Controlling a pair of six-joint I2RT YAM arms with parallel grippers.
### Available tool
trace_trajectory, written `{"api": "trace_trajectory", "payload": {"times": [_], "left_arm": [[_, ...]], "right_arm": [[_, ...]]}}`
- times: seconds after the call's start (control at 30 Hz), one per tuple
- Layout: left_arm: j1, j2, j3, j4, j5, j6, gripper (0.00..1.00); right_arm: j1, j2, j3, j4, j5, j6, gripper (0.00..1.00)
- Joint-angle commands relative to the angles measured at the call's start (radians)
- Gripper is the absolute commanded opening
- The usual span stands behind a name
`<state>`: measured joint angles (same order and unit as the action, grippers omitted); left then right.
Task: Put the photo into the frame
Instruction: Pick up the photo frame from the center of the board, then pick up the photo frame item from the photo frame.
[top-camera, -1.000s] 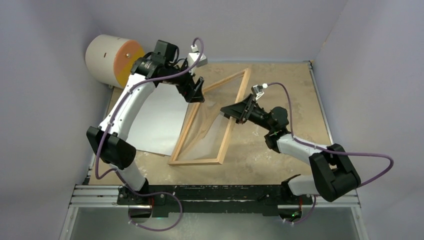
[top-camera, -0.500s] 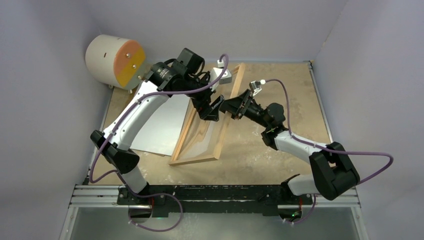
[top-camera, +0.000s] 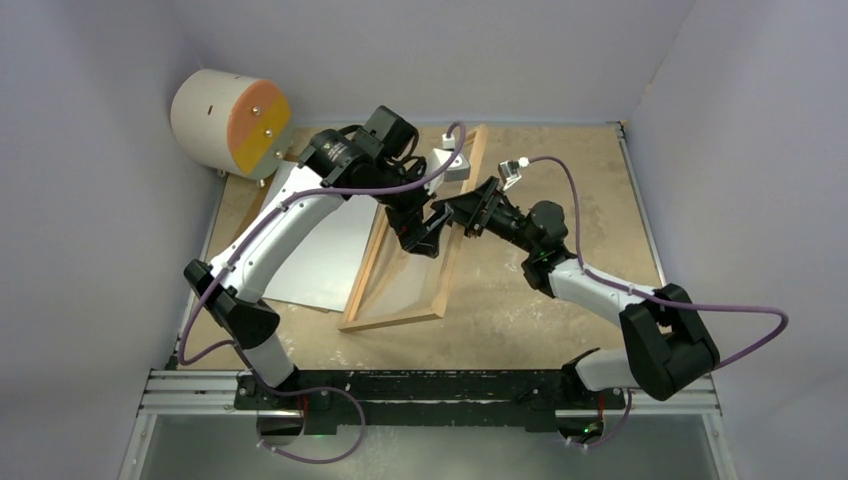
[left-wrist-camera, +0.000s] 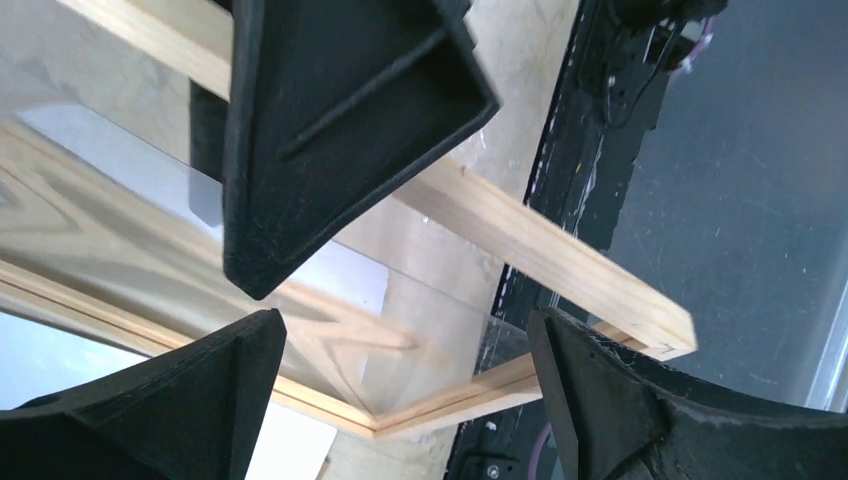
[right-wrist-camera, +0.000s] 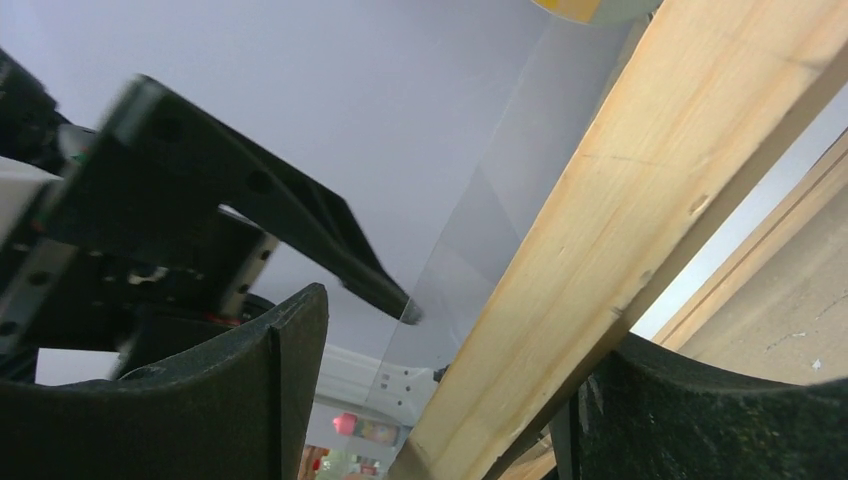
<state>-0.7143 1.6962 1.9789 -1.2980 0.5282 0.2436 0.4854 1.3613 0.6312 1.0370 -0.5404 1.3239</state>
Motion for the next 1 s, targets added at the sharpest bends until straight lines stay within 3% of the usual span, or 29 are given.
{"api": "trace_trajectory", "payload": {"times": [0.0,0.23,0.73,0.97], "left_arm": [[0.001,-0.016,0.118,0.01,0.074,-0.031,0.99],[0.0,-0.039,0.056,0.039,0.108,-0.046,1.0],[-0.011,-0.024,-0.086,0.014,-0.087,-0.017,1.0],[-0.011,-0.007,-0.015,-0.089,-0.192,0.017,0.84]], "right_arm": [[0.01,-0.026,0.057,0.023,0.017,-0.033,0.74],[0.018,-0.04,0.075,-0.007,0.028,-0.043,0.73],[0.029,-0.077,0.092,-0.106,0.061,-0.09,0.72],[0.028,-0.141,0.057,-0.202,0.044,-0.129,0.72]]}}
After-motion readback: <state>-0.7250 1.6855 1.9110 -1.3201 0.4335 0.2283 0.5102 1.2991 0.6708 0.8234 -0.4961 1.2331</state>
